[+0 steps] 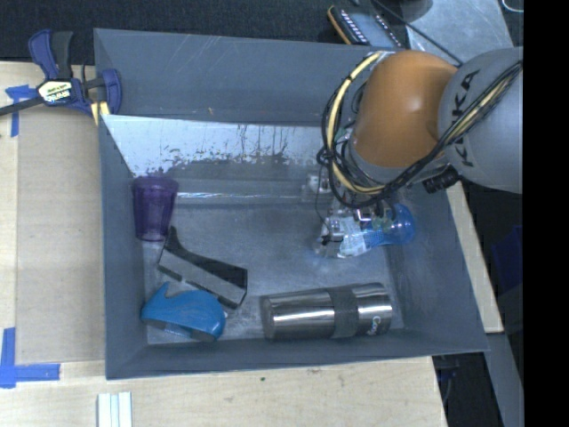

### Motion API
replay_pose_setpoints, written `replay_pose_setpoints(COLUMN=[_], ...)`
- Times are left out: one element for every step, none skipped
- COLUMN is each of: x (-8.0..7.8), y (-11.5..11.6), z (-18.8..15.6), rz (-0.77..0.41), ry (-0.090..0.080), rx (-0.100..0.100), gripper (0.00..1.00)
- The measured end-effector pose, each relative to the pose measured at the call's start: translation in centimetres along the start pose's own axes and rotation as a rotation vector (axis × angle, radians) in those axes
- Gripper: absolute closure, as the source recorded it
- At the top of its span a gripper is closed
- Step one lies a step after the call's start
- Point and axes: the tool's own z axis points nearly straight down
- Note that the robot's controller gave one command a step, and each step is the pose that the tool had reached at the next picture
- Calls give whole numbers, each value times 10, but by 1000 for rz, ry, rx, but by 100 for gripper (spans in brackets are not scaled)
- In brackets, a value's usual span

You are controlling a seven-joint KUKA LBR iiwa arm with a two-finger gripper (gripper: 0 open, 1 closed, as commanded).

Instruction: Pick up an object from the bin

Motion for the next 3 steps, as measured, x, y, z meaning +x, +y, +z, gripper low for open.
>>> replay_pose_setpoints(x=[-1,-24,3], y=[0,-73,-104], z=[-5,96,11], rz=[0,-444,-221], ry=[-8,6,-13], rx=[0,-3,2], gripper=[0,0,0])
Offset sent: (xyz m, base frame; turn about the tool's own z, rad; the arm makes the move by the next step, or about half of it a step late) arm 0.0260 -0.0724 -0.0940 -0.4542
